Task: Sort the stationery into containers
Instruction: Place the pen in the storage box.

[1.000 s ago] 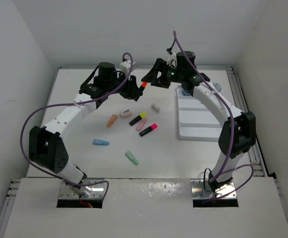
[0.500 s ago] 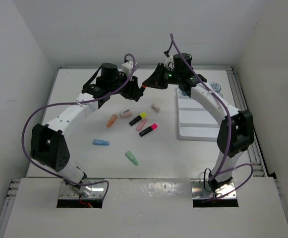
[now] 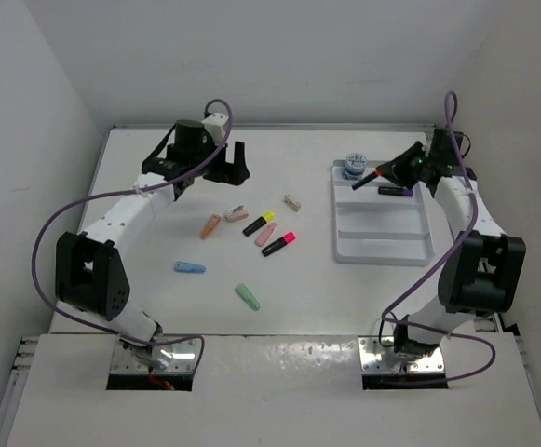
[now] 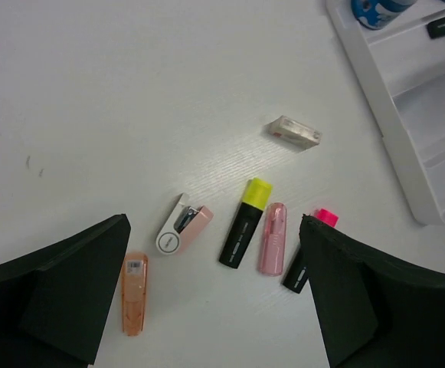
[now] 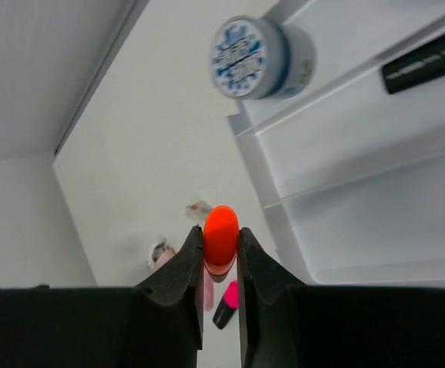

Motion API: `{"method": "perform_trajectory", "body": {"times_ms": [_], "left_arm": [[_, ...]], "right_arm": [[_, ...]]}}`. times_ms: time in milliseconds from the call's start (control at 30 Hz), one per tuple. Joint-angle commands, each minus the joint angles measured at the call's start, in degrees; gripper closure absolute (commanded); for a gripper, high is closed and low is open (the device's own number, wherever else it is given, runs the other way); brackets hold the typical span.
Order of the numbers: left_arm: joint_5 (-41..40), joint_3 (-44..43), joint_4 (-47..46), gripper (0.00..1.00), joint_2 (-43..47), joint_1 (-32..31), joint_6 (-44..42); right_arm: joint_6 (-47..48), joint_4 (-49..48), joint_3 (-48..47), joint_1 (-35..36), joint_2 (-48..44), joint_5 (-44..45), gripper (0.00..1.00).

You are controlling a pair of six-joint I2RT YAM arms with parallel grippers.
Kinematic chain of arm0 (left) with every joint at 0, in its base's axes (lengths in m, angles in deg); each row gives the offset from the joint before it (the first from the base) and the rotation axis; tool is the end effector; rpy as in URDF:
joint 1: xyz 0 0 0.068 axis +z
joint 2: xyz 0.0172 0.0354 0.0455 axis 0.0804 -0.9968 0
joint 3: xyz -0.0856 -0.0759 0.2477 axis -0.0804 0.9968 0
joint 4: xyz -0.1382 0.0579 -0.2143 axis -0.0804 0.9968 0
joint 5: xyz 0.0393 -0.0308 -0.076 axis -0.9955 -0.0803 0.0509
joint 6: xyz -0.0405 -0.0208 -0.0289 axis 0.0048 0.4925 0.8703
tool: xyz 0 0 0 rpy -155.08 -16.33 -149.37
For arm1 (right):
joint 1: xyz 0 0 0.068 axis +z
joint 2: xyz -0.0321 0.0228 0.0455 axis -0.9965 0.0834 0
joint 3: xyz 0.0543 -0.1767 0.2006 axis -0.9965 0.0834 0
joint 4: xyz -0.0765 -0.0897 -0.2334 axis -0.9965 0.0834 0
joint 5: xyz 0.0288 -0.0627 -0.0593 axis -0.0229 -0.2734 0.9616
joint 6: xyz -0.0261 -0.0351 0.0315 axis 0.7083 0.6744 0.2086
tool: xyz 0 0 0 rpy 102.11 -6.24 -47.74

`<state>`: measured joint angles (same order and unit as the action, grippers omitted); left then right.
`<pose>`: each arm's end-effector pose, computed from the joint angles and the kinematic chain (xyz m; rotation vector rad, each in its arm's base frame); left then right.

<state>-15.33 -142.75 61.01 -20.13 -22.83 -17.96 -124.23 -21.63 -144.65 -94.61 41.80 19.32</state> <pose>0.3434 -0.1221 0.3245 0.2847 2.1311 -0.5591 0.3547 -0.0458 0.2676 0.9941 2.1106 0.7957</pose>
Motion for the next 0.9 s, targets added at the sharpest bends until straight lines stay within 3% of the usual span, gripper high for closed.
{"method": "perform_trajectory", "body": {"times_ms": [0, 267, 800, 867], "left_arm": [[-0.4, 1.0, -0.7, 0.0, 1.7, 1.2, 1.8], [-2.7, 3.5, -1.9, 0.0, 2.2, 2.5, 2.4], [-2.6, 5.8, -2.5, 0.0, 0.3, 5.1, 4.1], [-2.5, 5.8, -2.8, 0.0, 0.0, 5.0, 3.9]], "right_arm": [[-3.7, 2.1, 0.7, -0.3, 0.9, 5.1, 1.0], [-7.2, 0.9, -1.9, -1.9, 8.8, 10.3, 1.0], [-14.7, -3.5, -7.5, -1.8, 19.4, 6.8, 1.0], [-14.7, -3.8, -7.4, -1.4, 20.3, 6.6, 0.93]]}}
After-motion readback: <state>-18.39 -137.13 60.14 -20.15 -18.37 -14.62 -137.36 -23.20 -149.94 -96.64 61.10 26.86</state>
